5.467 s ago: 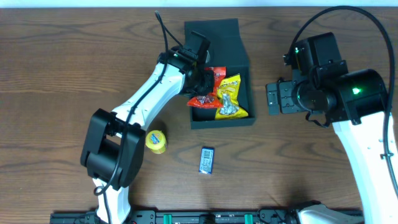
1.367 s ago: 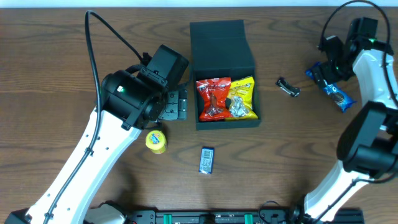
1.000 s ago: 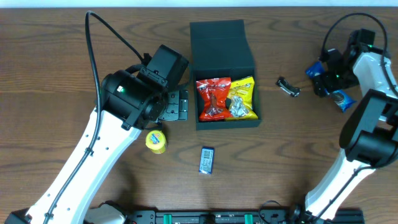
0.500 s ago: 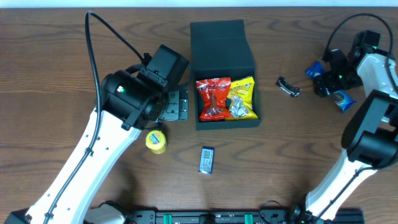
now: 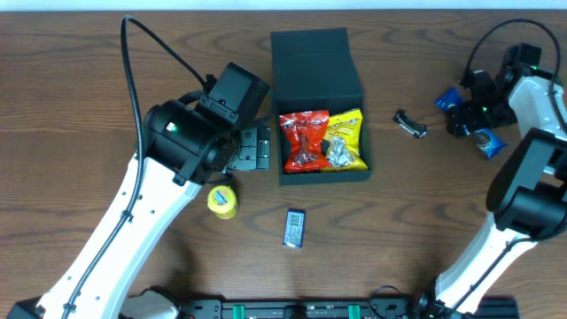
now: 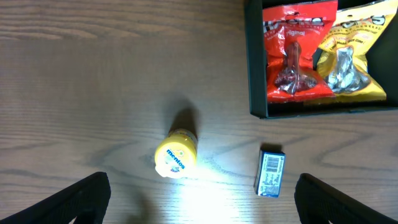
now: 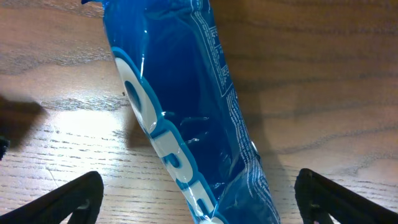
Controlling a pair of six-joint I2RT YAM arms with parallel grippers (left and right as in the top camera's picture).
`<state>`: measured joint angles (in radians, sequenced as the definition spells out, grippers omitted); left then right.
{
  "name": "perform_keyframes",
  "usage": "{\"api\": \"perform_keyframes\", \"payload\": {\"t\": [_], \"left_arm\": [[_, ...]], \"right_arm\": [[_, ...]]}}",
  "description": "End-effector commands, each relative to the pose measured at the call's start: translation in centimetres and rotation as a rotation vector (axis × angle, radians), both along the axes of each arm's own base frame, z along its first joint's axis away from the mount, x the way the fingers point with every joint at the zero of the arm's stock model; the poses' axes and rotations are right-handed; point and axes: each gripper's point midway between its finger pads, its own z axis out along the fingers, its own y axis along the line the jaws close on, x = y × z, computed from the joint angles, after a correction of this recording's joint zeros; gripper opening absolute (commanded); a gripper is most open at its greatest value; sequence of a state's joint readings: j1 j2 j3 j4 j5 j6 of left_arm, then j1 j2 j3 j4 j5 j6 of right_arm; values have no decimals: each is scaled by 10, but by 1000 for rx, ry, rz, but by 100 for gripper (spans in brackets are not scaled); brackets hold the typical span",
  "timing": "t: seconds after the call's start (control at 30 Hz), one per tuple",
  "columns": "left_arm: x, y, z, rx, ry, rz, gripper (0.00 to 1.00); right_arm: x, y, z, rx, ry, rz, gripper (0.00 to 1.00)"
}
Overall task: Pack container
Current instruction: 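Lower the right gripper and grasp the Oreo pack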
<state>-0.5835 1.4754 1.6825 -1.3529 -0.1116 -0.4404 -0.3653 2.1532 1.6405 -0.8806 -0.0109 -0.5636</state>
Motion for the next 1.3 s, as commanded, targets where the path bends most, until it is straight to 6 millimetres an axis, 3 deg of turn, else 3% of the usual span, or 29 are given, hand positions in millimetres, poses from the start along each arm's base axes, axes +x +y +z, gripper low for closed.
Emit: {"api": "perform_keyframes", "payload": {"t": [0.0, 0.4, 0.63, 0.93, 1.27], "left_arm": [[0, 0, 8, -12, -21, -6, 95], [1, -1, 8, -16, -26, -6, 95], [1, -1, 8, -15, -26, -6, 95], [1, -1, 8, -15, -25, -6, 95], [1, 0, 8, -14, -24, -6, 95]], "right_arm": [[-1, 1, -3, -7, 13, -30, 94], [7, 16, -4, -30, 13, -6, 97], [0, 14, -18, -37, 56, -33, 97], [2, 13, -23, -37, 55, -32, 99], [1, 13, -23, -33, 58, -51, 78]]}}
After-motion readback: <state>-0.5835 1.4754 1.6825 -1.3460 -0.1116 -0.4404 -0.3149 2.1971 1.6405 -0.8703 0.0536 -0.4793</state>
